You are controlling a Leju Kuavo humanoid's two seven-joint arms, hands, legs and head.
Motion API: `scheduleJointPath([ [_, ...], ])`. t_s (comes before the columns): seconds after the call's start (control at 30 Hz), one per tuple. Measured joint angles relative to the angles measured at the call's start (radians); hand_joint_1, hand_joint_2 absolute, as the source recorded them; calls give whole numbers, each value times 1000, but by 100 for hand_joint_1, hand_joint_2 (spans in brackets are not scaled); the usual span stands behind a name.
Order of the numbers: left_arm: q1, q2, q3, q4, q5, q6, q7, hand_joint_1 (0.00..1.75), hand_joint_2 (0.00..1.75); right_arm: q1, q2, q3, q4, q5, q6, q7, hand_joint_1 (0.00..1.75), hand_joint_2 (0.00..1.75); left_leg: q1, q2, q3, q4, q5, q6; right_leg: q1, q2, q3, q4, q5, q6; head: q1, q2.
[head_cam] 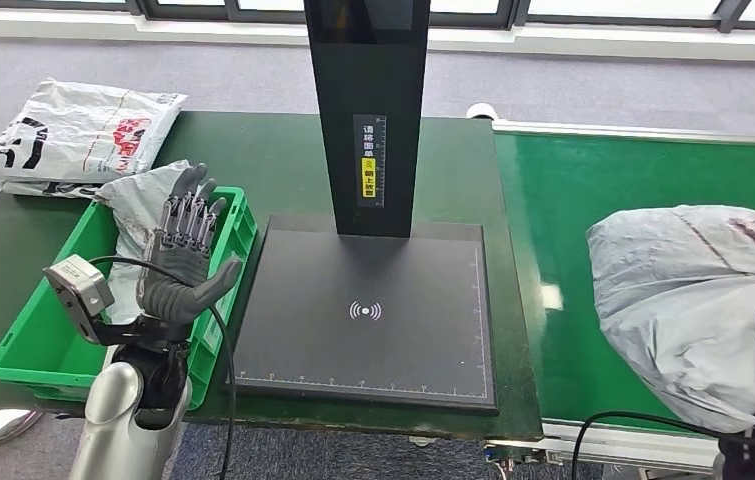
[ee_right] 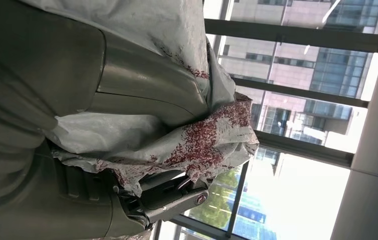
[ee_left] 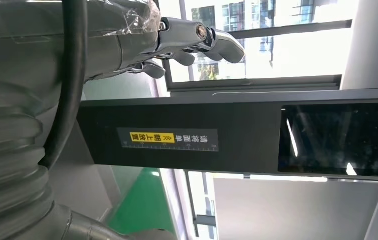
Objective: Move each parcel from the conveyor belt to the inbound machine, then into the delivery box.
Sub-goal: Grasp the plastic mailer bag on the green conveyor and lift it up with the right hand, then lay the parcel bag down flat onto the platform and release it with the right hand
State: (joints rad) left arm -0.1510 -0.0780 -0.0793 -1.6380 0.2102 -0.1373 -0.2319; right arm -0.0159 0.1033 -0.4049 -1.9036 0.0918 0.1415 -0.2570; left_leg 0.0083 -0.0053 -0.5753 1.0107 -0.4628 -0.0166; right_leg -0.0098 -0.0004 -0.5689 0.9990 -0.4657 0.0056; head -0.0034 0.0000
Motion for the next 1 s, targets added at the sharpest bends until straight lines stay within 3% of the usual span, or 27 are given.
scheduleJointPath([
  [0.17, -2, -15, 0, 10, 0, -15, 15, 0, 175, -44, 1, 69, 79, 27, -37, 83, 175, 175, 0, 1, 0, 0, 0, 0, 0, 1, 0, 0, 0, 0, 0, 0],
  [0.4, -5, -27, 0, 19, 0, -22, 19, 0, 175, -102, 0, 139, 213, 26, -60, 96, 175, 175, 0, -1, -1, 0, 2, 0, 0, -1, -1, 0, 1, 0, 0, 0],
  [0.53, -5, -30, 0, 23, 2, -27, 25, 0, 175, -142, -2, 160, 291, 16, -51, 149, 175, 175, 0, 0, -2, 0, 1, 0, 0, 0, -2, 1, 1, 0, 0, 0],
  [0.87, -28, -43, 0, 46, 29, -32, 48, 0, 175, -495, -6, 281, 955, 22, -67, 169, 175, 175, 0, 1, -4, 0, 8, 0, 0, 2, -5, 1, 7, 1, 0, 0],
  [1.0, -40, -43, 0, 59, 42, -26, 51, 0, 175, -613, 6, 329, 1148, 39, -52, 171, 175, 175, 0, 1, -5, 0, 8, -1, 1, 2, -6, 2, 7, 0, 0, 0],
])
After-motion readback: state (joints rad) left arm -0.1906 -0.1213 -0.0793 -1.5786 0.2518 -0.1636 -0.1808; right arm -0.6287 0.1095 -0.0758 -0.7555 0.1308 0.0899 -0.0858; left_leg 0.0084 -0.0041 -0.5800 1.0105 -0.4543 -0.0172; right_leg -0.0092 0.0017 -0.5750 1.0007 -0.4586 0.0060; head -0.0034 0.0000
